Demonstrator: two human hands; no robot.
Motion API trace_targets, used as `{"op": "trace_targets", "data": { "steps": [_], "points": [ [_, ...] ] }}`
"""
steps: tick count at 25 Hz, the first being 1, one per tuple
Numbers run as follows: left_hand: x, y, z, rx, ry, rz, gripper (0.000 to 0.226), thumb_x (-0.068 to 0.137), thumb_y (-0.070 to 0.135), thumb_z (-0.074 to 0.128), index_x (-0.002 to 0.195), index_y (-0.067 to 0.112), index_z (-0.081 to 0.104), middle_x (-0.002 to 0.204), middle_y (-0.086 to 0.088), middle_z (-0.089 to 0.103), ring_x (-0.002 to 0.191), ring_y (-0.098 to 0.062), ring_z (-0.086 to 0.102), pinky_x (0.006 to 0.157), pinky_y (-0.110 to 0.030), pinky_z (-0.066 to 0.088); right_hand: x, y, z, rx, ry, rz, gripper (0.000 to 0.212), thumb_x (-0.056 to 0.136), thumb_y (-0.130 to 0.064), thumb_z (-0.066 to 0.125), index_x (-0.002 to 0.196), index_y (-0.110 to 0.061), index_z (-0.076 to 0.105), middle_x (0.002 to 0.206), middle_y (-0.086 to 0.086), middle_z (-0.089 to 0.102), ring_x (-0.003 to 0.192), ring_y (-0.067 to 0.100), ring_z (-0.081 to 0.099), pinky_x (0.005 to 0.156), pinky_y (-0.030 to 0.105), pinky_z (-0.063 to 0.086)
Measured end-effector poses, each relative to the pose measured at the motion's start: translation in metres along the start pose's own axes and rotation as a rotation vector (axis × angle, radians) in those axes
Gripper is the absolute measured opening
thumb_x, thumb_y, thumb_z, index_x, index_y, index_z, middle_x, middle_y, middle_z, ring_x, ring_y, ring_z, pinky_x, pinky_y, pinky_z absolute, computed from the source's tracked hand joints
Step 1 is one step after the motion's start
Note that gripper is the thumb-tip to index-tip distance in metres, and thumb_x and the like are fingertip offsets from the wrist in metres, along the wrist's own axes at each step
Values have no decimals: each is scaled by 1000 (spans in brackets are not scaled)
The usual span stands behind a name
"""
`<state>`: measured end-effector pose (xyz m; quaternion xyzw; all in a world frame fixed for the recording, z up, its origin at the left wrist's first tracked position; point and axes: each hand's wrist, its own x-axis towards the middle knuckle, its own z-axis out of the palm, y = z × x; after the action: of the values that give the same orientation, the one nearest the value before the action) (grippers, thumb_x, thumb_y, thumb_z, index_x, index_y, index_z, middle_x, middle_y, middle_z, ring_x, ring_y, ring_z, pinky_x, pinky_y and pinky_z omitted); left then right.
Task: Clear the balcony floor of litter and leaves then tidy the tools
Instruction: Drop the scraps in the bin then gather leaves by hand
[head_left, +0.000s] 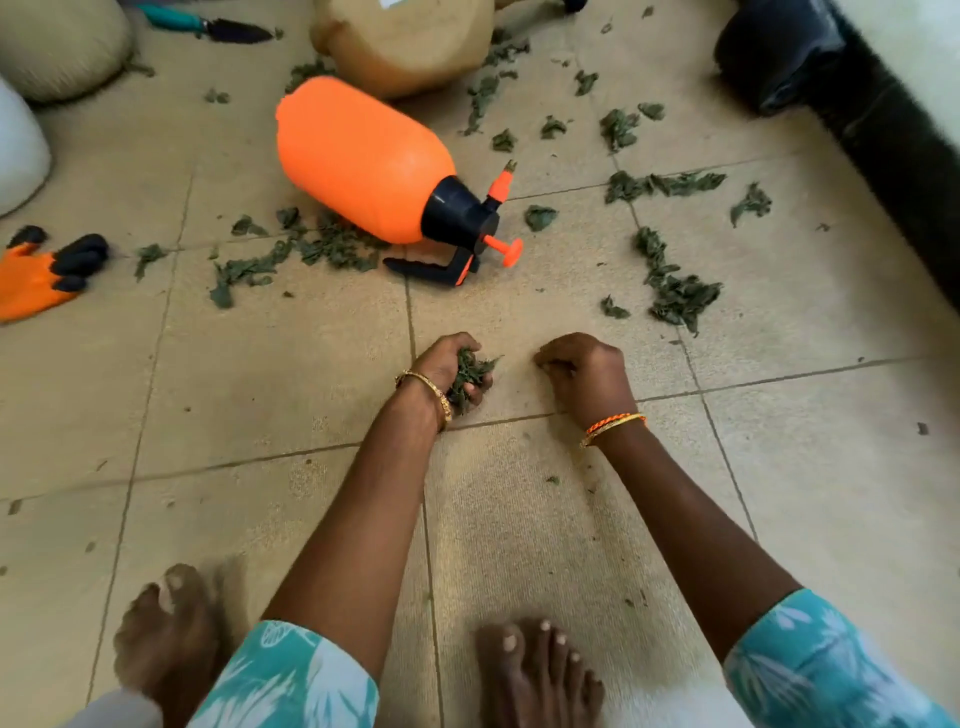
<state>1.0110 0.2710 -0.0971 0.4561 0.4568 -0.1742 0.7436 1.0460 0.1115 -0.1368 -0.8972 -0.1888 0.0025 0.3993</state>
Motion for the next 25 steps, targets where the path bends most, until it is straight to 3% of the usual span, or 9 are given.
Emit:
{"op": "trace_targets", "data": {
  "steps": [3, 5, 10, 13, 15, 17, 20, 22, 25],
  "points": [
    [14, -3, 38, 75, -84, -13, 23, 94, 18, 43, 75, 5, 45, 71, -11, 58, 35, -15, 58, 27, -8, 23, 9, -9, -24, 449, 111, 387, 20, 76, 7, 68, 78, -12, 72, 78, 2, 71, 71, 10, 65, 75, 23, 54],
    [25, -7, 58, 114, -122, 5, 18, 93, 18, 46, 80, 6, 49, 82, -11, 58, 44, -19, 60, 28, -8, 24, 9, -15, -31, 603, 187, 453, 22, 76, 6, 69, 82, -16, 68, 79, -2, 68, 69, 7, 65, 70, 24, 55],
    [33, -12, 80, 136, -174, 6, 19, 93, 23, 54, 81, 9, 57, 69, -7, 52, 34, -11, 48, 29, -10, 28, -7, -19, -32, 254, 240, 302, 35, 79, 2, 65, 110, -12, 56, 83, 3, 66, 72, 9, 64, 66, 13, 51],
    [42, -11, 85, 179, -131, 64, 24, 90, 29, 61, 78, 9, 60, 67, -6, 56, 39, -13, 50, 32, -11, 30, -4, -10, -33, 81, 229, 212, 20, 83, -6, 61, 101, -15, 64, 91, 3, 68, 88, 15, 61, 75, 23, 47],
    [49, -7, 90, 196, -94, 97, 24, 90, 26, 61, 72, 9, 60, 67, -6, 57, 45, -15, 49, 32, -12, 30, 4, 7, -41, 4, 347, 230, 17, 85, -15, 62, 101, -15, 66, 104, 3, 66, 101, 18, 53, 86, 32, 45],
    [53, 1, 94, 201, -71, 105, 25, 90, 25, 60, 70, 10, 58, 64, -5, 54, 39, -13, 46, 31, -12, 28, 18, 28, -50, -117, 389, 398, 42, 81, -36, 68, 116, -14, 60, 128, 10, 52, 120, 26, 40, 99, 43, 39],
    [57, 11, 100, 213, -58, 107, 27, 89, 28, 60, 68, 12, 54, 60, -3, 50, 33, -9, 42, 32, -12, 26, 42, 47, -54, -260, 231, 604, 84, 71, -61, 67, 138, -19, 38, 151, 16, 20, 139, 34, 13, 113, 45, 18],
    [57, 16, 103, 211, -58, 114, 29, 86, 33, 64, 68, 14, 51, 59, -2, 48, 36, -10, 40, 33, -12, 27, 48, 49, -46, -287, 189, 548, 75, 78, -52, 65, 139, -18, 39, 152, 17, 18, 141, 34, 11, 115, 42, 15],
    [55, 18, 108, 237, -43, 142, 28, 79, 33, 72, 69, 15, 53, 60, -1, 48, 44, -12, 39, 33, -13, 28, 43, 49, -35, -295, 234, 422, 36, 94, -18, 52, 129, -10, 54, 145, 16, 35, 136, 31, 26, 110, 36, 30]
  ]
}}
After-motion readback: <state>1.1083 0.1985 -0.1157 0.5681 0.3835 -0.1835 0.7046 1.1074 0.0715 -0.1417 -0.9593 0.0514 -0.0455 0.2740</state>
